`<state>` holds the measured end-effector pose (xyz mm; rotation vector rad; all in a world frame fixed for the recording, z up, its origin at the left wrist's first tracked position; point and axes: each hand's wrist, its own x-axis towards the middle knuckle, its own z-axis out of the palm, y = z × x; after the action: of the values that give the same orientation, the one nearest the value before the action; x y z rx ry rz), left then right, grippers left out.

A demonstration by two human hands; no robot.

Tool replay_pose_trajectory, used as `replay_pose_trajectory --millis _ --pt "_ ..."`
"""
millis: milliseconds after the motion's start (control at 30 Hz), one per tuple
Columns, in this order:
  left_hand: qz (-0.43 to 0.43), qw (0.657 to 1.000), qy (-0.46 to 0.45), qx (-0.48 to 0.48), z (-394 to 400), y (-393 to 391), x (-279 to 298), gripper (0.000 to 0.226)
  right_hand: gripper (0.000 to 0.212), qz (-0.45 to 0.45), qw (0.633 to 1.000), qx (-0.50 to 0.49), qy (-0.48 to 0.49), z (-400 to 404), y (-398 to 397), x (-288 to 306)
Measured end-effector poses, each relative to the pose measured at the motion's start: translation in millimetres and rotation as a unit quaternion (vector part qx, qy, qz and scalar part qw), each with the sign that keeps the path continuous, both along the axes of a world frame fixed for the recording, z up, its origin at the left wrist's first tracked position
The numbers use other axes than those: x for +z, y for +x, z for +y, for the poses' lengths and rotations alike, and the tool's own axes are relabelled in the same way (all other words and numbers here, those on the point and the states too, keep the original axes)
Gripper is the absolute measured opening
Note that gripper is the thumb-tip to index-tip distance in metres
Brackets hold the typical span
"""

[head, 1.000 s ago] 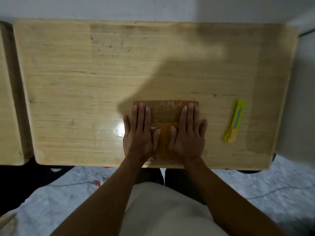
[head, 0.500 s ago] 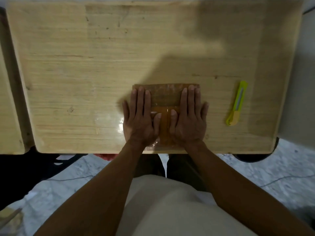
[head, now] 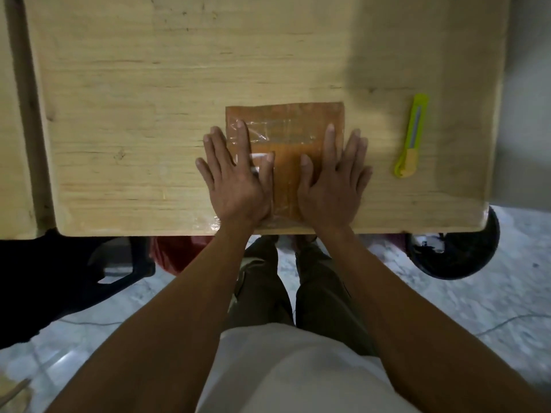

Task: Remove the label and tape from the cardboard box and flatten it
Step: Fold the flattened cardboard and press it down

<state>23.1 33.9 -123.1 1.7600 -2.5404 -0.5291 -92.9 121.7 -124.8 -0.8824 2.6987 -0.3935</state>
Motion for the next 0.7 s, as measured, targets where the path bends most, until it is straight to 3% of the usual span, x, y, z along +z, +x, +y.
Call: replay_pose_trajectory --millis 233,433,567,700 --pt "0.208 0.974 0.074 0.054 -1.3 -2.9 32.2 0.065 0.061 -0.064 0.991 -0.012 -0.114 9.3 -2.7 10.8" --pt "0.443 0.864 0.188 0.148 7.9 -1.9 72.8 0.066 0.055 -0.214 0.962 -0.046 -0.162 24.0 -13.6 46.0" --pt "0.448 0.852 0.229 0.144 21.7 9.7 111.0 0.065 0.061 -0.241 0.957 -0.061 -0.151 49.6 -9.2 85.0" --pt "0.382 0.898 0.211 0.062 32.1 8.2 145.2 0.057 0.066 -0.166 0.963 -0.115 -0.180 74.6 1.4 116.3"
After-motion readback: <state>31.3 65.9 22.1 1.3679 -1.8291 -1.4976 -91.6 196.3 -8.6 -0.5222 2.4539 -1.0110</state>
